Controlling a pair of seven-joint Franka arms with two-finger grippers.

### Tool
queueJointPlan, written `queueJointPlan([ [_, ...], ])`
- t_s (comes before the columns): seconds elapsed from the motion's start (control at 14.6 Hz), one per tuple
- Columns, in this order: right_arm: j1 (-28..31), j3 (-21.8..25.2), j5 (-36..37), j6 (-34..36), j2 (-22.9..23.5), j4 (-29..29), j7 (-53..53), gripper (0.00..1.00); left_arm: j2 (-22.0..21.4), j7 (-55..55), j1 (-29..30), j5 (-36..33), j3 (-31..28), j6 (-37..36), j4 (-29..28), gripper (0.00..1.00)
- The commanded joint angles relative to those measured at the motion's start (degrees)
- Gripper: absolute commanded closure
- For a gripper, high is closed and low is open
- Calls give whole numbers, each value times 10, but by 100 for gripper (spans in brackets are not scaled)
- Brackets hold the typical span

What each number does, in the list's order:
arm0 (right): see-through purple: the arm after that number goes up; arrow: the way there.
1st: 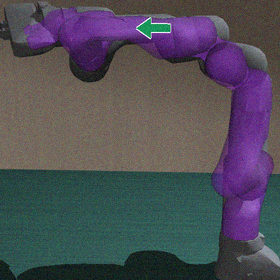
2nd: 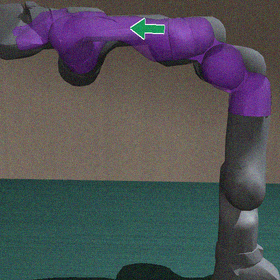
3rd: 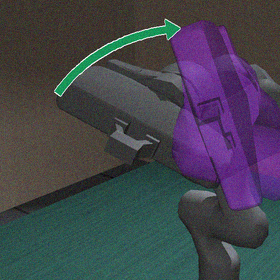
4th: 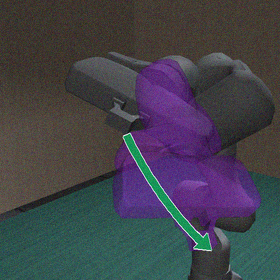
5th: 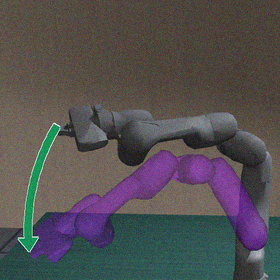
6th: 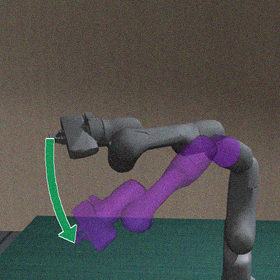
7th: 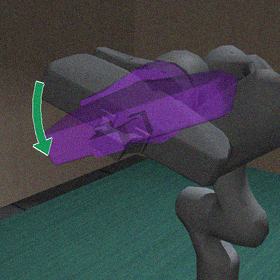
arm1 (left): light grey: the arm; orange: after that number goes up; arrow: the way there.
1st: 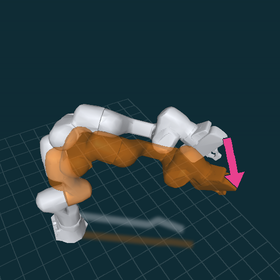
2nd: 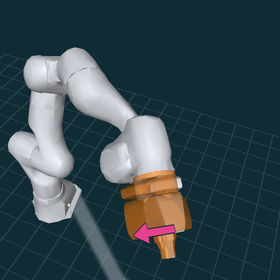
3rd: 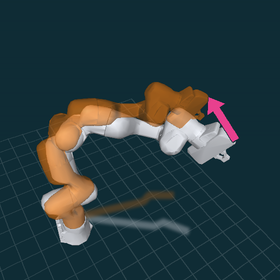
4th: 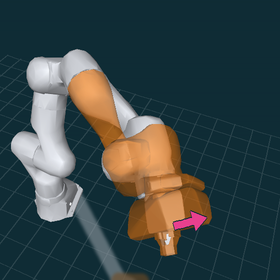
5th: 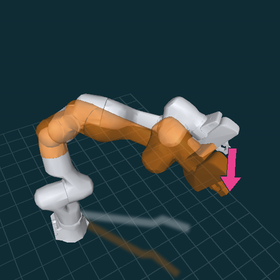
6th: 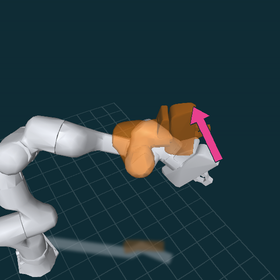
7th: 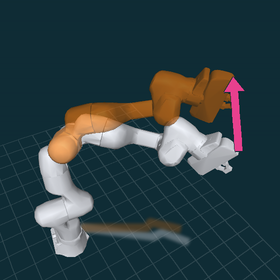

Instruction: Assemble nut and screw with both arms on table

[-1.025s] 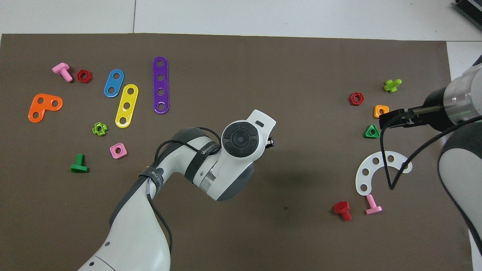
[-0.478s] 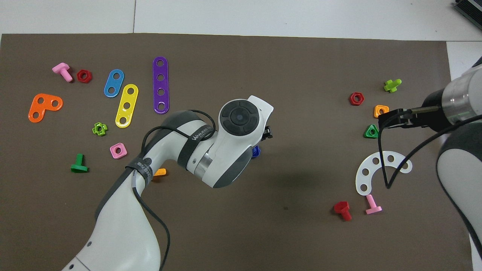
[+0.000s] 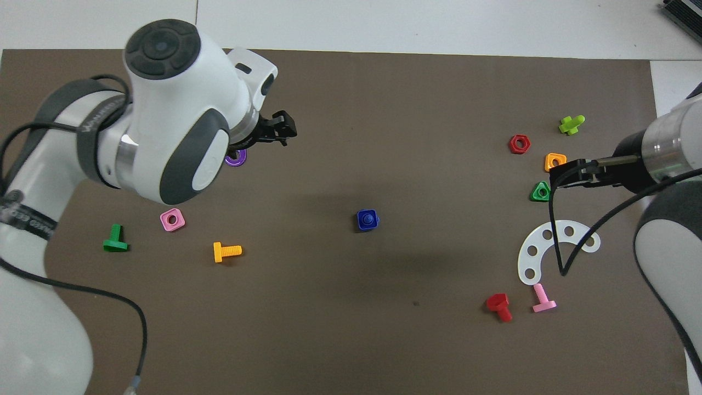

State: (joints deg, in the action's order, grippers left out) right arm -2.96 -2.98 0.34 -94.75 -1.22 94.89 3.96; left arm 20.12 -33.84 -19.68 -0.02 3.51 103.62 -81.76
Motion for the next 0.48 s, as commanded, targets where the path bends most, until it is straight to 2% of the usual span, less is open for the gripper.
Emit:
queueJointPlan([
  [0.0,-1,-3,3,-5,-15,17,22,0,-55,73,53,-50,2,-24,-61,0],
  [0.2,-2,-3,2,-4,-16,18,26,0,-89,134,105,-57,2,-42,-100,0],
  [0.41,-1,-3,-2,-5,-16,19,31,0,-146,169,123,-58,1,-42,-160,0],
])
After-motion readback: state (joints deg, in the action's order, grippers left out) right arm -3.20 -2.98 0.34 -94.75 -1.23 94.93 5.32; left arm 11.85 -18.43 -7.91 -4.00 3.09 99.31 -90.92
